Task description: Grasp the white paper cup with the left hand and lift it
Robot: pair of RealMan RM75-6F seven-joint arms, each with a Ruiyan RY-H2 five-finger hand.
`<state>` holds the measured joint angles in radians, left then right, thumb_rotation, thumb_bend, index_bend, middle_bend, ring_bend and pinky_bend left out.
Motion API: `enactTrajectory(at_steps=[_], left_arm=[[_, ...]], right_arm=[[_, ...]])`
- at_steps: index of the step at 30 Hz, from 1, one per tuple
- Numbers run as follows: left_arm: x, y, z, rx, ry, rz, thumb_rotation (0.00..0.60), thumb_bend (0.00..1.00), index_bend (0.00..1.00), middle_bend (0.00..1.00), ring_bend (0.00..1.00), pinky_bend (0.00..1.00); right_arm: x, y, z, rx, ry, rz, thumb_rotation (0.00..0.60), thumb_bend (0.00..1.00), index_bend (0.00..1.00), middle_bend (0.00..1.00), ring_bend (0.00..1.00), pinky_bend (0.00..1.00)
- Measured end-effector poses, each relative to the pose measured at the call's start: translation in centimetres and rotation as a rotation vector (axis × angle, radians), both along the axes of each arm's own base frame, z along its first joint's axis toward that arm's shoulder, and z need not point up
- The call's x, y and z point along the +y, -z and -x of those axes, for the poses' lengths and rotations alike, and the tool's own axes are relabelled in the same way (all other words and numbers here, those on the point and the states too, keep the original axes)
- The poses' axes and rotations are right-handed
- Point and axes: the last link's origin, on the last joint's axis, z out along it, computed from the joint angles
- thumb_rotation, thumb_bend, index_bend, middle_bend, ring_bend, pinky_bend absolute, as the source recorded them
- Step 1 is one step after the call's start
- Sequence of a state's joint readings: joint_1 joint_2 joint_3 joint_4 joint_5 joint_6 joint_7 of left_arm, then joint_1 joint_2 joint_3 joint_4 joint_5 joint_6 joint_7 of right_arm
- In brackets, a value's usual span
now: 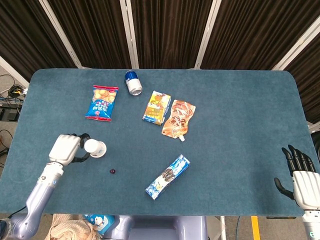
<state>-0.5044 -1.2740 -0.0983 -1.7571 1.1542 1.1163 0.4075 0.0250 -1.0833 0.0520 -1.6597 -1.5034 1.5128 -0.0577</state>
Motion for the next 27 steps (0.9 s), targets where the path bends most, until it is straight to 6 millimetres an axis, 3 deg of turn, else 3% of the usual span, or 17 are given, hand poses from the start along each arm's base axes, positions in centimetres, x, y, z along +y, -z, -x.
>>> enactTrajectory(at_steps=[6, 12, 18, 27], left_arm=[[-2.4, 0.2, -1.7, -0.041, 0.075, 0.066, 0.6, 0.33, 0.4, 0.52, 0.45, 0.5], [-4.0, 1.9, -2.8, -0.067, 0.112, 0.129, 0.6, 0.33, 0.4, 0.52, 0.45, 0.5], [-4.5, 3.8, -3.4, -0.048, 0.125, 0.17, 0.6, 0.33, 0.4, 0.52, 0.45, 0.5], [-4.3, 4.7, -3.2, -0.01, 0.096, 0.184, 0.6, 0.33, 0.39, 0.52, 0.45, 0.5]], right_arm=[[0.0, 0.0, 0.0, 0.001, 0.0, 0.001, 0.6, 0.34, 0.0, 0.0, 0.0, 0.09], [0.0, 0.0, 0.0, -0.001, 0.001, 0.002, 0.6, 0.34, 0.0, 0.0, 0.0, 0.09], [0.0, -0.1, 0.1, -0.004, 0.003, 0.004, 0.6, 0.34, 0.0, 0.0, 0.0, 0.09], [-0.1, -0.2, 0.1, -0.004, 0.003, 0.006, 0.6, 0.34, 0.0, 0.0, 0.0, 0.09]])
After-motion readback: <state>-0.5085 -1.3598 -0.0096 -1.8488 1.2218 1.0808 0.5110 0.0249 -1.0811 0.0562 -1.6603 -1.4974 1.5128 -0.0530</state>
